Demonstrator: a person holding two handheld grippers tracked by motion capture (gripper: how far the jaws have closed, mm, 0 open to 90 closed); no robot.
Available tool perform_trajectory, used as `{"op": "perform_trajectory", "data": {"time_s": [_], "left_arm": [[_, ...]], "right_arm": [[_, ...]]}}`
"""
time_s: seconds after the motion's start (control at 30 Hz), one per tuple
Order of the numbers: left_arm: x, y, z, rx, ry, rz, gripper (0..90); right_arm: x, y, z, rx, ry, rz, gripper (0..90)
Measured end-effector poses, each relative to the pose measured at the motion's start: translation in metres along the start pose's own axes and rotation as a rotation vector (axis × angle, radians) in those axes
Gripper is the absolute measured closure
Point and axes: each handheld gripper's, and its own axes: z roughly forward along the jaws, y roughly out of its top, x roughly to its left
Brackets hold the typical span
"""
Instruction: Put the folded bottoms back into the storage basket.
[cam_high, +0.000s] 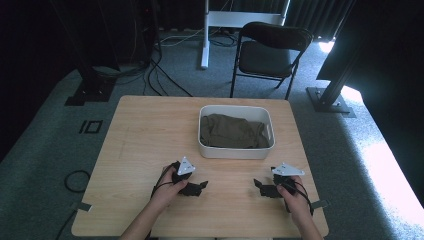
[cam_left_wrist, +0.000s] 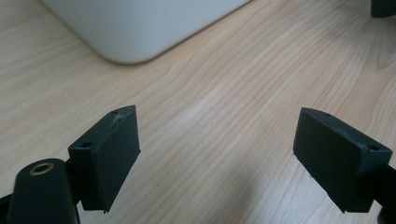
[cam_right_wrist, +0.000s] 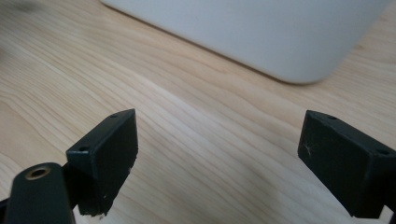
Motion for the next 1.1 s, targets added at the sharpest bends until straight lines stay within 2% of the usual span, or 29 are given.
{"op": "perform_trajectory", "data": {"time_s": [0.07,0.1,0.23,0.33,0.43,0.53,0.57,0.63,0.7,0.77,0.9,1.1], "left_arm": [[0.002,-0.004,-0.001,0.011,0.010,-0.005,15.7],[0.002,-0.006,-0.001,0.019,0.012,-0.004,15.7],[0.003,-0.010,-0.002,0.026,0.022,-0.002,15.7],[0.005,-0.013,-0.002,0.033,0.049,-0.002,15.7],[0.006,-0.016,-0.004,0.036,0.061,-0.018,15.7],[0.009,-0.018,-0.005,0.058,0.088,-0.010,15.7],[0.009,-0.019,-0.004,0.058,0.096,-0.015,15.7],[0.011,-0.022,-0.005,0.073,0.116,-0.004,15.7],[0.012,-0.025,-0.005,0.075,0.120,-0.027,15.7],[0.013,-0.025,-0.006,0.076,0.130,-0.031,15.7],[0.013,-0.027,-0.007,0.077,0.154,-0.068,15.1],[0.013,-0.027,-0.007,0.085,0.179,-0.091,12.2]], "right_arm": [[-0.001,-0.002,-0.001,0.012,-0.014,-0.014,11.8],[-0.002,-0.004,-0.001,0.023,-0.029,-0.010,11.8],[-0.004,-0.009,-0.002,0.041,-0.038,0.004,11.8],[-0.004,-0.012,-0.002,0.053,-0.047,0.003,11.8],[-0.005,-0.015,-0.002,0.077,-0.078,-0.011,11.8],[-0.008,-0.018,-0.002,0.097,-0.097,0.010,11.7],[-0.009,-0.019,-0.002,0.093,-0.094,0.026,11.8],[-0.009,-0.020,-0.003,0.094,-0.096,0.028,11.8],[-0.010,-0.020,-0.004,0.095,-0.090,0.024,11.8],[-0.010,-0.021,-0.005,0.097,-0.085,0.026,11.8],[-0.013,-0.022,-0.005,0.106,-0.071,0.059,11.8],[-0.012,-0.022,-0.005,0.106,-0.074,0.063,11.8]]}}
